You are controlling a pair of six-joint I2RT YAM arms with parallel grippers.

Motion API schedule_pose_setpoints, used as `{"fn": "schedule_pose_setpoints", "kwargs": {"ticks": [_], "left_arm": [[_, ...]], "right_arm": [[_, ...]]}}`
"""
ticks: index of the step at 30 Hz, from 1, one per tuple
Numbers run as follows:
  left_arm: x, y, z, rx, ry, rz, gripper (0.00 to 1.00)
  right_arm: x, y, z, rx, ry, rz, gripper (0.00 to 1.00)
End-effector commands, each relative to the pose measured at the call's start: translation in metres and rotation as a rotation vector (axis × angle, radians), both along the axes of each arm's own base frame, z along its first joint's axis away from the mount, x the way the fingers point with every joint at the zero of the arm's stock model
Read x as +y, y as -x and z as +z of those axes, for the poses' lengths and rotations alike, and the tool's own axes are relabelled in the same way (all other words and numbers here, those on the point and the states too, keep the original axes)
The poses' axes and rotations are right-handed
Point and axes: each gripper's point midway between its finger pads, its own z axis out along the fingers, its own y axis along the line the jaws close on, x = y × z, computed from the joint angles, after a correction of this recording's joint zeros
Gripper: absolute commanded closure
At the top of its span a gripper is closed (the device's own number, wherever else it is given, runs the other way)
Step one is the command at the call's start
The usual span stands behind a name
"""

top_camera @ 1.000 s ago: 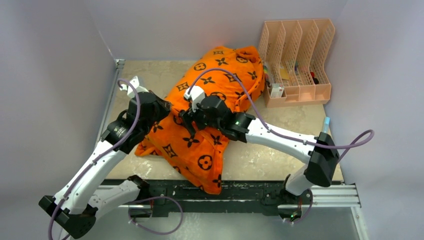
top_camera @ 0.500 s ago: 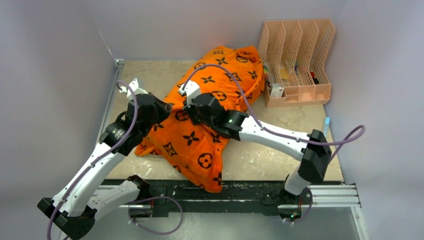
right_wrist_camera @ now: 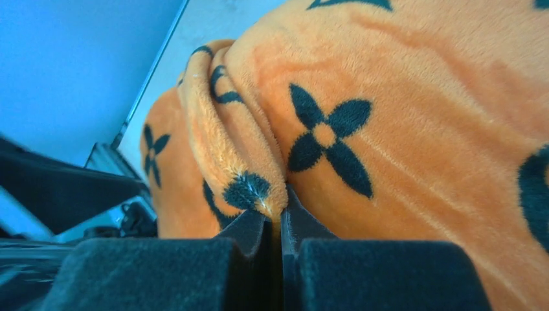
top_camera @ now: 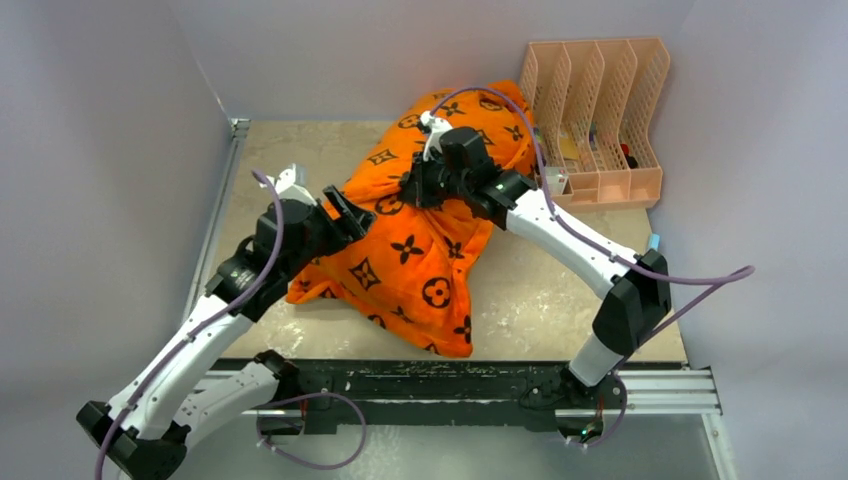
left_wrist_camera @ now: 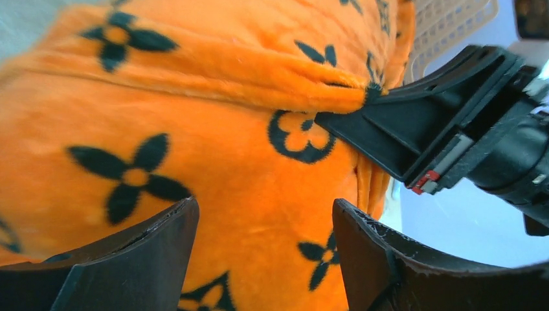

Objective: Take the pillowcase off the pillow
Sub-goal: Remove the pillow from the pillowcase.

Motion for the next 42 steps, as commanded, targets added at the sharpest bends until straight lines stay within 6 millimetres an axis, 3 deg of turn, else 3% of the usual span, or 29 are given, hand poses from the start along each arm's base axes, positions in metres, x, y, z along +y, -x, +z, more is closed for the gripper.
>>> {"fn": "schedule_pose_setpoints", "kwargs": {"ticks": [1, 5, 7, 9, 10, 11, 13, 16, 17, 19, 21, 22, 23, 25, 28, 31, 33, 36, 37, 40, 42], "left_arm": [[-0.029, -0.001, -0.021, 0.048, 0.168, -0.061, 0.25], [-0.032, -0.008, -0.057, 0.118, 0.162, -0.028, 0.25], [-0.028, -0.012, -0.092, 0.209, 0.089, 0.018, 0.35], [-0.028, -0.013, -0.121, 0.281, 0.017, 0.013, 0.61], [-0.026, -0.011, -0.133, 0.314, -0.017, 0.022, 0.89], [-0.021, -0.009, -0.144, 0.342, -0.045, 0.039, 1.0], [-0.007, -0.001, -0.159, 0.384, -0.107, 0.075, 1.0], [0.009, 0.014, -0.167, 0.423, -0.168, 0.099, 1.0], [0.013, 0.019, -0.168, 0.426, -0.173, 0.102, 1.0], [0.02, 0.03, -0.171, 0.437, -0.173, 0.102, 1.0], [0.02, 0.044, -0.177, 0.469, -0.168, 0.069, 1.0], [0.02, 0.051, -0.18, 0.492, -0.168, 0.054, 1.0], [0.022, 0.058, -0.184, 0.517, -0.171, 0.051, 1.0], [0.023, 0.066, -0.185, 0.527, -0.164, 0.049, 1.0], [0.034, 0.085, -0.188, 0.57, -0.168, 0.06, 1.0], [0.051, 0.107, -0.194, 0.599, -0.179, 0.095, 1.0], [0.065, 0.116, -0.196, 0.596, -0.193, 0.131, 1.0], [0.063, 0.114, -0.184, 0.554, -0.166, 0.118, 1.0], [0.057, 0.107, -0.172, 0.516, -0.14, 0.103, 1.0], [0.031, 0.073, -0.111, 0.355, -0.056, 0.048, 0.72], [0.02, 0.049, -0.069, 0.255, -0.03, 0.035, 0.59]], "right_arm": [[0.014, -0.005, 0.016, 0.007, -0.135, 0.009, 1.0], [0.018, 0.007, 0.004, 0.022, -0.103, 0.09, 1.0], [0.017, 0.012, -0.001, 0.029, -0.086, 0.116, 0.99], [0.012, 0.012, -0.007, 0.04, -0.059, 0.102, 0.96], [0.008, 0.011, -0.009, 0.039, -0.039, 0.09, 0.95], [0.004, 0.01, -0.01, 0.034, -0.014, 0.076, 0.93], [-0.012, 0.002, -0.015, 0.018, 0.064, 0.008, 0.92], [-0.04, -0.02, -0.022, -0.03, 0.209, -0.121, 0.79], [-0.044, -0.024, -0.021, -0.048, 0.243, -0.133, 0.69], [-0.048, -0.033, -0.019, -0.074, 0.288, -0.149, 0.66], [-0.056, -0.046, -0.014, -0.126, 0.342, -0.19, 0.74], [-0.058, -0.052, -0.01, -0.158, 0.366, -0.198, 0.91], [-0.056, -0.054, -0.009, -0.165, 0.372, -0.193, 0.99], [-0.051, -0.055, -0.009, -0.172, 0.374, -0.158, 1.0], [-0.062, -0.062, -0.015, -0.179, 0.449, -0.197, 1.0], [-0.102, -0.077, -0.027, -0.186, 0.592, -0.351, 1.0], [-0.116, -0.079, -0.035, -0.145, 0.581, -0.384, 1.0], [-0.097, -0.064, -0.04, -0.087, 0.456, -0.289, 1.0], [-0.088, -0.06, -0.04, -0.088, 0.409, -0.256, 1.0], [-0.061, -0.035, -0.044, -0.047, 0.273, -0.111, 1.0], [-0.054, -0.021, -0.048, -0.014, 0.215, -0.075, 1.0]]}}
